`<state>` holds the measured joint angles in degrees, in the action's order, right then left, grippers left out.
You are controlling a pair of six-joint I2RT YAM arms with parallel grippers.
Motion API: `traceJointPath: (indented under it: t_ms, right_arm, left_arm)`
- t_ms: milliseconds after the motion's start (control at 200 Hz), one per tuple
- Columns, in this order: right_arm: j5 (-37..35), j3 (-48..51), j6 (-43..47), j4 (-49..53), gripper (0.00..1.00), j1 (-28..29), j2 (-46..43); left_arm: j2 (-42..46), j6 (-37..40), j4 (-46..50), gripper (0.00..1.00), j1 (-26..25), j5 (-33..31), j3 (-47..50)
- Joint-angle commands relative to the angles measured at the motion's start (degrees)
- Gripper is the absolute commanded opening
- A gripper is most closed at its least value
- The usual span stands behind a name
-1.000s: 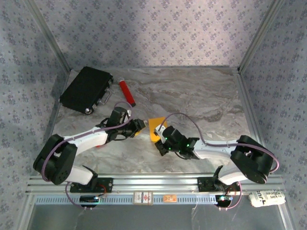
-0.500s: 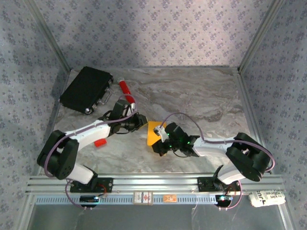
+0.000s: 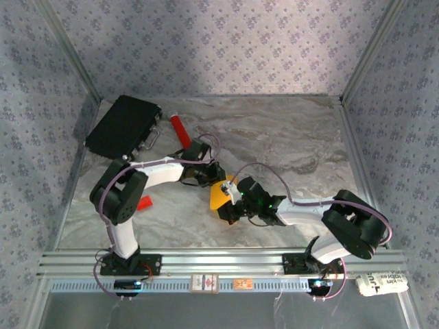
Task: Fold a paper plane with a square sheet of paper (pick it up from the middle)
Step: Third fold the triangle at the center of the table.
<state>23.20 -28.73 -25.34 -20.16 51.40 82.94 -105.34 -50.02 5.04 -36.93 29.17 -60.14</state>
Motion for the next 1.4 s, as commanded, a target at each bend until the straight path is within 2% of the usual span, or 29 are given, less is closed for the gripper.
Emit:
traceJointPath:
  t_ms: [0,470,974,1394]
  right_arm:
    - [-0.32,0.97,-0.93,-1.11,0.02,0.2,0.62]
    - [-3.11,0.97,-0.76,1.07,0.03,-1.28,0.62]
    - [-10.06,0.41,-0.81,7.32,0.03,-6.24,0.72]
    - [-13.94,-0.08,-1.46,10.56,0.03,-6.77,0.79]
  left_arm:
    - [-2.65,4.15,3.44,0.15,-0.45,0.11,-1.88]
    - [-7.31,6.88,6.06,0.14,-0.55,-2.39,-0.02]
    - [-6.72,4.97,3.57,0.13,-0.52,-2.54,2.27]
    - [-6.46,4.01,2.61,0.13,-0.52,-2.41,2.84]
